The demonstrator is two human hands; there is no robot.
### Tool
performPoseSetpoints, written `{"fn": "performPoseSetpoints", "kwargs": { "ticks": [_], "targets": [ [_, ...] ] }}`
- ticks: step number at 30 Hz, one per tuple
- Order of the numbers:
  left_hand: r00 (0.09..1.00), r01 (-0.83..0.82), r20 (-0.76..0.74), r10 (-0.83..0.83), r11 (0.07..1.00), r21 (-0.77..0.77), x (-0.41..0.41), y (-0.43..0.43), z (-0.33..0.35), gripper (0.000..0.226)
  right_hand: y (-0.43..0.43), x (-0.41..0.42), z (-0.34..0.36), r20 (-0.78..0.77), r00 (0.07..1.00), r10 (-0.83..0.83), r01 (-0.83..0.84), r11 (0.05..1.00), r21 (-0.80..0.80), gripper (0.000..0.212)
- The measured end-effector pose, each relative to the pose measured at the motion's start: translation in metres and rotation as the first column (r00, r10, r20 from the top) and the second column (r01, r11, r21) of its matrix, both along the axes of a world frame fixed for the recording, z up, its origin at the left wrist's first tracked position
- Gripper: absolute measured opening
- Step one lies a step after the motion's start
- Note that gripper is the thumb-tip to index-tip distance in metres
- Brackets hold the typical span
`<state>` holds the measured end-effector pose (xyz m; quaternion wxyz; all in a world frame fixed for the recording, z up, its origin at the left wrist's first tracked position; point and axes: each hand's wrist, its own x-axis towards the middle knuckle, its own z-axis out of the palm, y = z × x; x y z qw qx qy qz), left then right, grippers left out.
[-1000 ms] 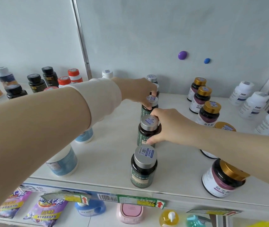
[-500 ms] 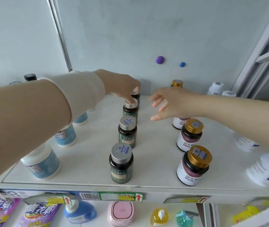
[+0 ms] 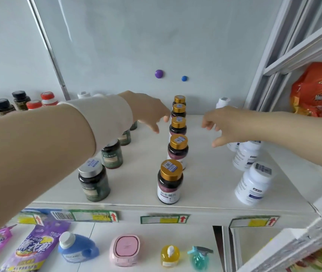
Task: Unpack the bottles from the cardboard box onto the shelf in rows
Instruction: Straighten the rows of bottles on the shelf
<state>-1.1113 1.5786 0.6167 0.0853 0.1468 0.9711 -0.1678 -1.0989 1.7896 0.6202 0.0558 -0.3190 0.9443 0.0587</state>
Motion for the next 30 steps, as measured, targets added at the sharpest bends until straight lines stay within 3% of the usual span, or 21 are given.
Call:
{"fn": "performPoseSetpoints", "kwargs": {
  "ticks": [6,11,14,20,30],
  "targets": [
    [0.999,0.009,0.033,-0.015,0.986,0.169,0.007,0.016,0.000,0.047,0.001,0.005,-0.011,0.080,0.996,0.040,-0.030,0.991,-0.127,0.056],
    [0.994,-0.013,0.102,-0.033,0.906,0.423,0.045,0.013,0.015,0.035,0.000,0.007,-0.018,0.109,0.993,0.045,-0.026,0.984,-0.175,0.057],
    [0.989,-0.026,0.139,-0.056,0.850,0.526,0.074,0.007,0.010,0.041,-0.010,0.007,-0.023,0.141,0.989,0.049,-0.016,0.974,-0.226,0.062],
    [0.989,-0.018,0.130,-0.074,0.804,0.595,0.116,0.012,-0.028,0.061,-0.031,0.004,-0.043,0.143,0.988,0.051,-0.006,0.953,-0.303,0.063],
    [0.998,-0.070,0.051,0.048,0.683,0.727,0.118,0.031,-0.053,0.049,-0.034,-0.002,-0.055,0.203,0.979,0.002,0.080,0.917,-0.392,0.056]
  ]
}}
